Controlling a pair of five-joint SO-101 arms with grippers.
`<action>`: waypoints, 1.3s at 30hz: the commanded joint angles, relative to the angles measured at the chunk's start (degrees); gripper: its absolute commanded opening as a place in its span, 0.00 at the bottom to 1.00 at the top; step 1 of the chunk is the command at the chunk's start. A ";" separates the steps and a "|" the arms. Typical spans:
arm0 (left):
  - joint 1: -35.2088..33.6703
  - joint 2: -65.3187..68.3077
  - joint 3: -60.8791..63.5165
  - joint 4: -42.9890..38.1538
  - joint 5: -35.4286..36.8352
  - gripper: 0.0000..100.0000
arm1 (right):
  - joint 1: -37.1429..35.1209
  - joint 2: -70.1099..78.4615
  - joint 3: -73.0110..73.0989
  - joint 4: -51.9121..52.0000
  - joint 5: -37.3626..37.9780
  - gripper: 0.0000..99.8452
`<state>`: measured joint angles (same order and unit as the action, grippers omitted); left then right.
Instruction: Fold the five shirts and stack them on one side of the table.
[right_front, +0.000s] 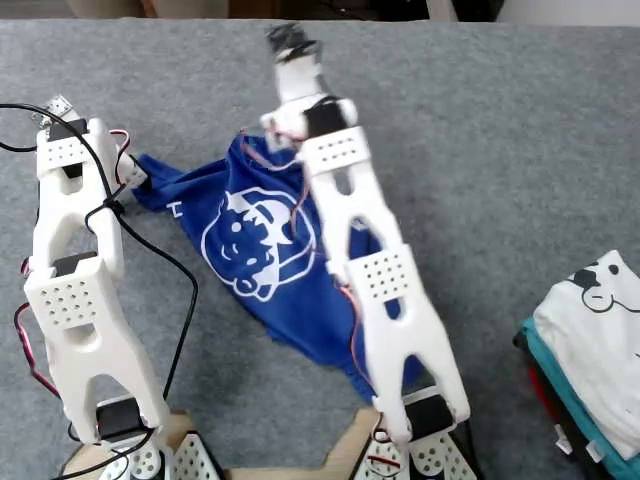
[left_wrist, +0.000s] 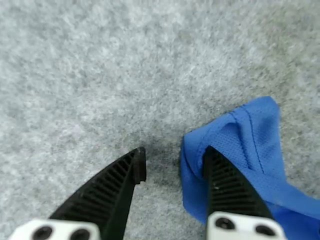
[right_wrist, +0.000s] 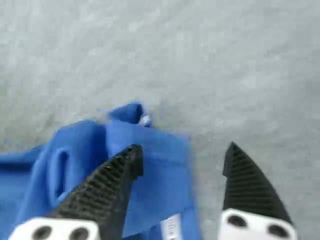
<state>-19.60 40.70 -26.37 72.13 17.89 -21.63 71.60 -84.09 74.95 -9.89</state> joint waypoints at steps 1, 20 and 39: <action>-0.88 -0.40 -2.46 -0.70 -0.09 0.20 | 2.24 -4.79 -3.12 -1.05 -0.26 0.22; -0.79 -0.31 -2.46 -0.70 -0.09 0.20 | 3.12 1.63 8.66 -15.56 -4.66 0.15; -0.88 -0.31 -2.46 -0.79 -0.09 0.20 | -1.27 1.45 8.92 -6.42 -4.04 0.17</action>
<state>-19.60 40.70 -26.37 72.13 17.89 -21.54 73.54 -74.95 67.47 -14.11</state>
